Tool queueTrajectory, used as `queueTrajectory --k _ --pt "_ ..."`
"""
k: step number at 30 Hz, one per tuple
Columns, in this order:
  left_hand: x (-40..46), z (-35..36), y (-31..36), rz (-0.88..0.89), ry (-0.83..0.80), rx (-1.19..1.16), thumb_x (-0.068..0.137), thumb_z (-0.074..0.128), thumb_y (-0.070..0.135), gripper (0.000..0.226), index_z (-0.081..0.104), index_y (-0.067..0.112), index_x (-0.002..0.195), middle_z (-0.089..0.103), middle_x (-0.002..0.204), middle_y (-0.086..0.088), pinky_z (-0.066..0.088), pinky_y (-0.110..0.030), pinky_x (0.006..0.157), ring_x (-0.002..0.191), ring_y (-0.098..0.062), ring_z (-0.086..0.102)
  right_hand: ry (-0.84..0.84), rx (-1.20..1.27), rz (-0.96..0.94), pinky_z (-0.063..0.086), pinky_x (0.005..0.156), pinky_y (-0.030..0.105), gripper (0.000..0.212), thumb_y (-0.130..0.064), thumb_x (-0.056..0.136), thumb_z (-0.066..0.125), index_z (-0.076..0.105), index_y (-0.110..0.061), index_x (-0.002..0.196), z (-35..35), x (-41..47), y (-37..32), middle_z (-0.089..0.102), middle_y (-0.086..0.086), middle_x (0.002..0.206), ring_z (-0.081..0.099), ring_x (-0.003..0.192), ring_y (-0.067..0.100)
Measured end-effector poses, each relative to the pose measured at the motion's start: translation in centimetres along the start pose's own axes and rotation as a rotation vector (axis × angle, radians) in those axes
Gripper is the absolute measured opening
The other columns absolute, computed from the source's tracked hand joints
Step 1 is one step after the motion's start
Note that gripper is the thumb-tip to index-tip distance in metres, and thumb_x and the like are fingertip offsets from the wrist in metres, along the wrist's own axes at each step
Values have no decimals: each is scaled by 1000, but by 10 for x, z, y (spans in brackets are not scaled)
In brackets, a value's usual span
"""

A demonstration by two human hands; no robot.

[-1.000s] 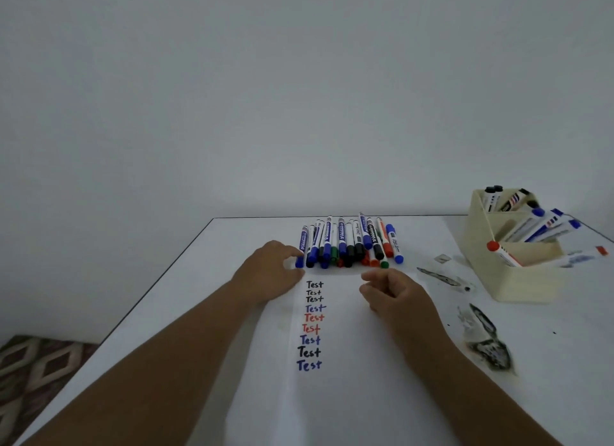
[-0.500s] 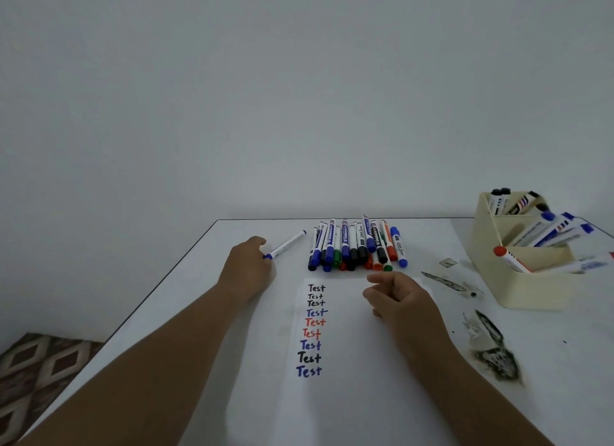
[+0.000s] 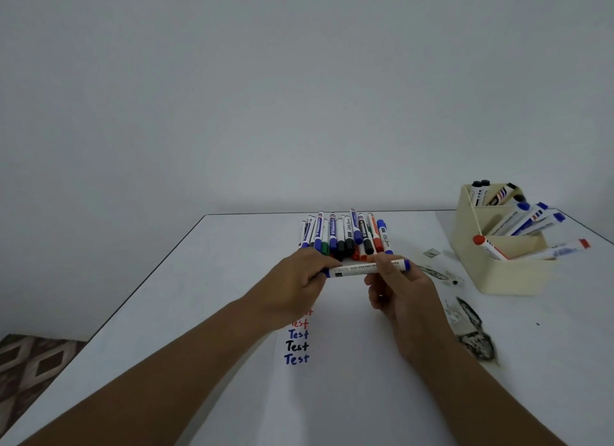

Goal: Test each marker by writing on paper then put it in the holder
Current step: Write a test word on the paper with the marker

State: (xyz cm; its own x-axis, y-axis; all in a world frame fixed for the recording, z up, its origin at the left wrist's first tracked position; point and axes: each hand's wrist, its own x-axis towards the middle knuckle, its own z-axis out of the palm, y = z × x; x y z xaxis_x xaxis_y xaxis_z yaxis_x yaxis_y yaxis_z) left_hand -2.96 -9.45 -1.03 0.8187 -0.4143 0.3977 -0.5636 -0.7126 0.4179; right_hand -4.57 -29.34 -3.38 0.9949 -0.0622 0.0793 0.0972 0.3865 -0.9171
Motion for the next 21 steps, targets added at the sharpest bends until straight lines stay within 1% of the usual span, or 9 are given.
queueTrajectory --k 2,4,6,10,12,14,16,19,21 --pt "3 2 13 -27 -68 57 104 43 26 23 64 24 113 56 88 10 45 -26 71 82 -10 53 0 3 -2 44 54 32 41 -40 80 67 70 -6 102 -1 0 1 67 10 73 53 57 17" --pt "4 6 19 -69 -127 169 106 37 35 25 59 24 112 59 91 7 47 -29 70 80 -12 55 -4 -23 -7 45 55 33 41 -42 79 67 69 -7 100 -1 -1 0 68 11 73 54 57 17" --pt "5 9 17 -75 -117 302 107 35 39 26 55 24 114 62 96 5 49 -30 70 81 -14 58 7 -42 0 46 56 33 43 -44 78 67 68 -6 99 -1 0 0 68 10 73 55 57 17" --pt "8 11 17 21 -73 396 106 37 42 27 54 25 116 57 87 10 30 -18 55 71 -12 52 34 12 48 46 54 31 38 -39 86 66 68 -3 100 -2 4 -1 67 10 69 55 56 17" --pt "10 11 18 6 -70 380 105 38 44 27 56 28 119 51 79 13 25 -13 52 64 -10 49 52 34 56 45 53 30 31 -32 94 63 68 -2 100 -4 5 -1 66 10 67 54 55 17" --pt "13 10 12 -58 -63 305 104 42 45 27 58 34 122 48 70 15 26 -12 52 59 -6 48 46 1 34 44 53 30 28 -29 96 61 68 -2 102 -4 4 -1 67 11 70 54 55 17" --pt "13 7 8 -95 -102 214 103 44 47 32 54 39 132 48 69 18 29 -13 55 61 -1 50 45 -46 6 45 54 31 26 -29 97 62 68 -4 102 -3 2 -1 68 11 73 55 57 17" --pt "8 4 6 -100 -169 154 100 40 57 53 24 44 149 46 81 18 36 -20 60 69 -3 49 150 25 2 45 54 32 25 -31 98 63 67 -7 98 -3 2 -1 66 9 71 54 57 17" --pt "8 4 -3 -142 -148 51 103 39 46 51 17 39 148 50 89 10 43 -27 62 71 -10 50 242 116 16 46 54 31 24 -34 97 64 66 -11 95 -5 5 -3 66 5 70 54 57 15"
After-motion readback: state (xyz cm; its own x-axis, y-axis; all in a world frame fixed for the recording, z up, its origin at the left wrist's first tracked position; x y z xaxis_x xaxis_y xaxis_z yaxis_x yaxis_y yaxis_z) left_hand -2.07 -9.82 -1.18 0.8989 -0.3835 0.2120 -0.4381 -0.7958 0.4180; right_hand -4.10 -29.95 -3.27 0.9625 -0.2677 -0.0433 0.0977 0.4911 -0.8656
